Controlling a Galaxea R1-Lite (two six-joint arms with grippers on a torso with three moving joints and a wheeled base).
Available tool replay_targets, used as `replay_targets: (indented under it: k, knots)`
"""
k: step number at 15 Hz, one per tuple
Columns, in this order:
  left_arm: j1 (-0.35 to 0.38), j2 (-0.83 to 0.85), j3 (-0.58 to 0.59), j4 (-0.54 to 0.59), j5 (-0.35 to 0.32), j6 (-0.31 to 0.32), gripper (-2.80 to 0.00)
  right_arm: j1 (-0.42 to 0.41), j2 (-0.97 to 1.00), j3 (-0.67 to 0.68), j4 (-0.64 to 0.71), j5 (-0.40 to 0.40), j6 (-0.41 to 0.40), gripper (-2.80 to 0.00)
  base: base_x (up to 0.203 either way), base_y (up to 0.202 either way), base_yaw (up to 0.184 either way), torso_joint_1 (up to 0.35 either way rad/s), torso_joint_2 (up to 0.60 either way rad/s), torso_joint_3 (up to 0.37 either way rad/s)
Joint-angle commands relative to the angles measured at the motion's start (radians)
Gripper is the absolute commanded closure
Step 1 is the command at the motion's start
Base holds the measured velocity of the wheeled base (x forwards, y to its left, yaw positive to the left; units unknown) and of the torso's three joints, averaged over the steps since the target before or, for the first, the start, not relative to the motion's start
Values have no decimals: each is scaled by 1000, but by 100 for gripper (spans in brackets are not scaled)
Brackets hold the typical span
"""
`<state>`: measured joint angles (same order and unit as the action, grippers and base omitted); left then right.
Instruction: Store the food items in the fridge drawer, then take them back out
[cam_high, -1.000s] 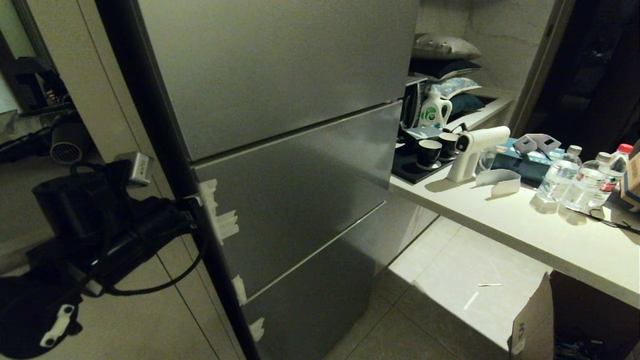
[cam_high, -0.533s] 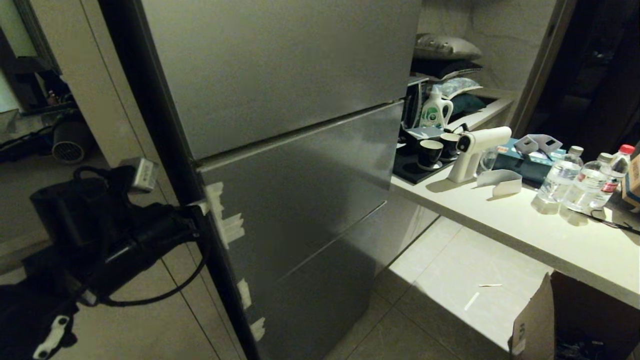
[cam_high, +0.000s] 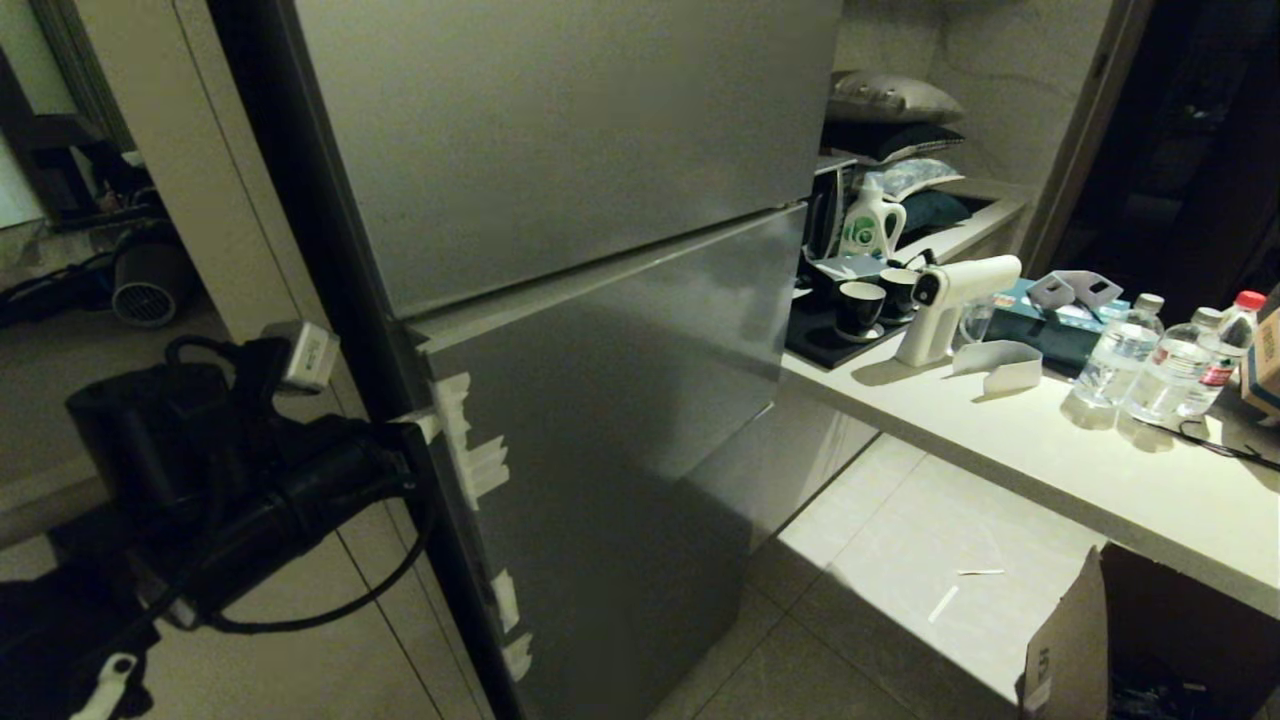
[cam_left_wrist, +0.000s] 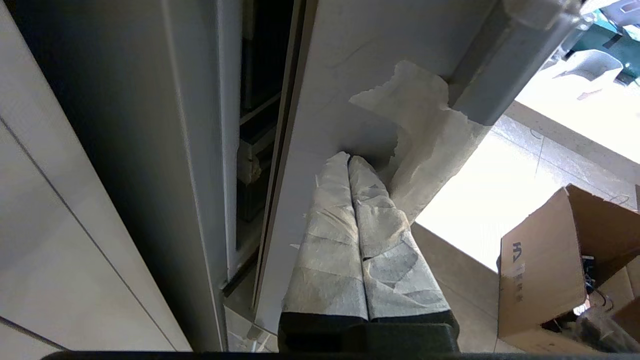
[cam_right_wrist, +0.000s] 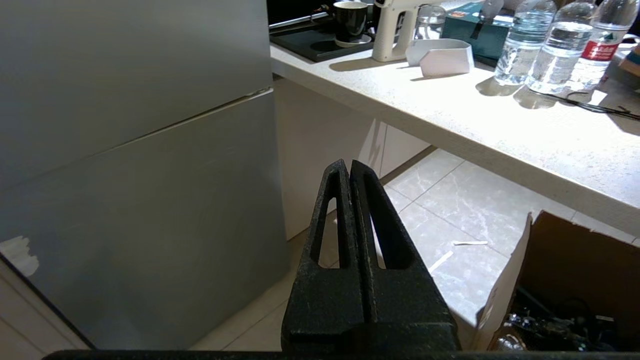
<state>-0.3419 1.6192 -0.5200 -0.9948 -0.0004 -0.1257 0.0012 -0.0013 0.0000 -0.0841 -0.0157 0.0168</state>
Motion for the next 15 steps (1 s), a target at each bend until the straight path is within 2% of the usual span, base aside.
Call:
replay_targets:
  k: [1, 12, 15]
  knots:
    - [-39, -19, 16, -12, -5, -2, 0, 0, 0, 31, 0, 0, 0, 0, 0, 0, 0, 0, 0, 0]
    - [-263, -66, 88, -12, 2, 1, 0, 0, 0, 31, 0, 0, -1, 0, 0, 0, 0, 0, 0, 0]
    - [-355, -68, 98, -12, -3, -7, 0, 0, 0, 32, 0, 0, -1, 0, 0, 0, 0, 0, 0, 0]
